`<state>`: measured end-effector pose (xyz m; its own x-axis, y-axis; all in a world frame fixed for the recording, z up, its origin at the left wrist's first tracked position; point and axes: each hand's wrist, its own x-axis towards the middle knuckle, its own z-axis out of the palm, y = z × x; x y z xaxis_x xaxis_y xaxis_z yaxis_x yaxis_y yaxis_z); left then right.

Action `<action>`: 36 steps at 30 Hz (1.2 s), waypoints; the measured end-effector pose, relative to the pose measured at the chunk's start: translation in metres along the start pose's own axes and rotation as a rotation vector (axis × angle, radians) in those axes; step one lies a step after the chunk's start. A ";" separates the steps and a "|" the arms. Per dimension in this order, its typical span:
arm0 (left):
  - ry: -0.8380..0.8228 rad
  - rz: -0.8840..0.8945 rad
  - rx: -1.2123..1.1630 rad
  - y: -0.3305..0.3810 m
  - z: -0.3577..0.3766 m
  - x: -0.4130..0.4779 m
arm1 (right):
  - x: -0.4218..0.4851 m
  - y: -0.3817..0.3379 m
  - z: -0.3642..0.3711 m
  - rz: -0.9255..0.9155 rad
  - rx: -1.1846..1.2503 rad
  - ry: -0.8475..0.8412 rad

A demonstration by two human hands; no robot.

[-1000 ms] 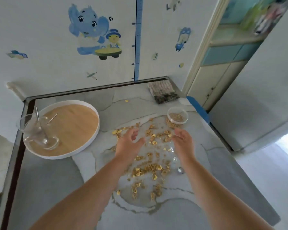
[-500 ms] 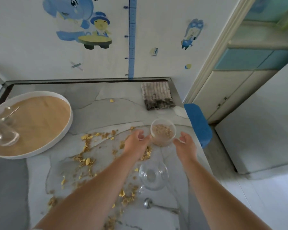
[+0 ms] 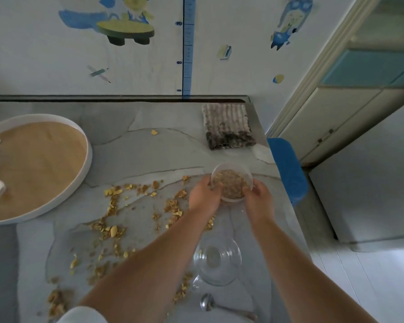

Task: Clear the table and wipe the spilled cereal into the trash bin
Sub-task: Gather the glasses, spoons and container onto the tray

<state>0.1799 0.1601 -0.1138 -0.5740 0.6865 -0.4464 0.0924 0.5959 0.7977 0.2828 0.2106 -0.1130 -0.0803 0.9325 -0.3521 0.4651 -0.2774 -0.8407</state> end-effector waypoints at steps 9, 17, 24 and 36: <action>0.298 -0.013 -0.225 -0.010 -0.122 0.001 | -0.032 -0.072 0.098 -0.120 0.016 -0.163; 0.493 -0.080 -0.306 -0.071 -0.249 0.007 | -0.085 -0.115 0.222 -0.218 -0.045 -0.363; 0.561 -0.175 -0.312 -0.111 -0.307 0.028 | -0.099 -0.133 0.303 -0.266 -0.154 -0.459; 0.594 -0.258 -0.404 -0.134 -0.331 0.074 | -0.077 -0.142 0.372 -0.236 -0.243 -0.431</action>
<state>-0.1440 -0.0068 -0.1197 -0.8888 0.1381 -0.4370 -0.3436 0.4301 0.8348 -0.1053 0.0920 -0.1195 -0.5378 0.7693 -0.3448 0.5767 0.0373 -0.8161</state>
